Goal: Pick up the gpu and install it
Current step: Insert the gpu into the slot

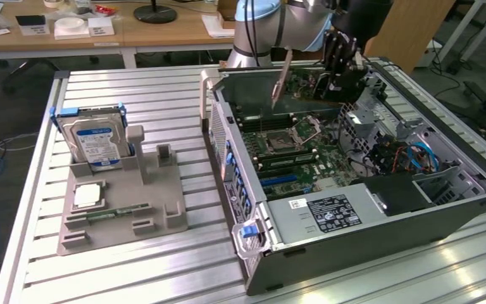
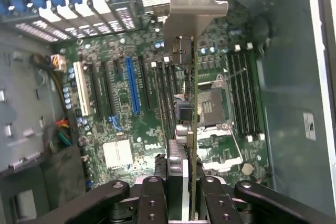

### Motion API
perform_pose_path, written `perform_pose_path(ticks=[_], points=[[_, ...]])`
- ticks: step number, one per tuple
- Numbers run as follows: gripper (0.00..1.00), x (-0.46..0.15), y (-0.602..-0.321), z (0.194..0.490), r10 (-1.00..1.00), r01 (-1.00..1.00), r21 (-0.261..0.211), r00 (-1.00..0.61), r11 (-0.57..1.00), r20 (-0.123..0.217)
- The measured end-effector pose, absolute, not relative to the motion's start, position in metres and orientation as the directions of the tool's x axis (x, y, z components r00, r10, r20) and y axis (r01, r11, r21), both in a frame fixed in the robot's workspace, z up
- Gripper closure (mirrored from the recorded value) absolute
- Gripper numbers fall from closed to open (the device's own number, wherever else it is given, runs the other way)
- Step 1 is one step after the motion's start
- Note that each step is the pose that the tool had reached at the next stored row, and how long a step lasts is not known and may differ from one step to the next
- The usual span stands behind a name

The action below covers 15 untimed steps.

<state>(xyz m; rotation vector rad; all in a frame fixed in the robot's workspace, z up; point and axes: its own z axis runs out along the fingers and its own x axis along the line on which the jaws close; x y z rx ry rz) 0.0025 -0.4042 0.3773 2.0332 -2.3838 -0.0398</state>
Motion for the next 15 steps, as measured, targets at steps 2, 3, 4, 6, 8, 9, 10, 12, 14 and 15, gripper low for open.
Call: perform_pose_path(ticks=[2, 3, 4, 6, 8, 9, 10, 12, 14, 15], points=[[0.71, 0.0025, -0.4043, 0.3772, -0.992, -0.992, 0.025, -0.126, 0.126, -0.01], [0.71, 0.0025, -0.4043, 0.3771, -0.994, -0.993, 0.025, -0.112, 0.112, -0.01], [0.71, 0.0025, -0.4043, 0.377, -0.995, -0.995, 0.025, -0.097, 0.097, -0.01], [0.71, 0.0025, -0.4043, 0.3769, -0.998, -0.998, 0.025, -0.066, 0.065, -0.01], [0.71, 0.0025, -0.4043, 0.3767, -0.999, -0.999, 0.025, -0.033, 0.033, -0.01], [0.71, 0.0024, -0.4043, 0.3766, -1.0, -1.0, 0.025, -0.018, 0.017, -0.01], [0.71, 0.0024, -0.4043, 0.3765, -1.0, -1.0, 0.025, -0.002, 0.002, -0.01], [0.71, 0.0024, -0.4043, 0.3763, -1.0, -0.999, 0.025, 0.03, -0.03, -0.01], [0.71, 0.0024, -0.4043, 0.3761, -0.998, -0.998, 0.025, 0.062, -0.063, -0.01], [0.71, 0.0024, -0.4043, 0.3759, -0.997, -0.996, 0.025, 0.081, -0.081, -0.01]])
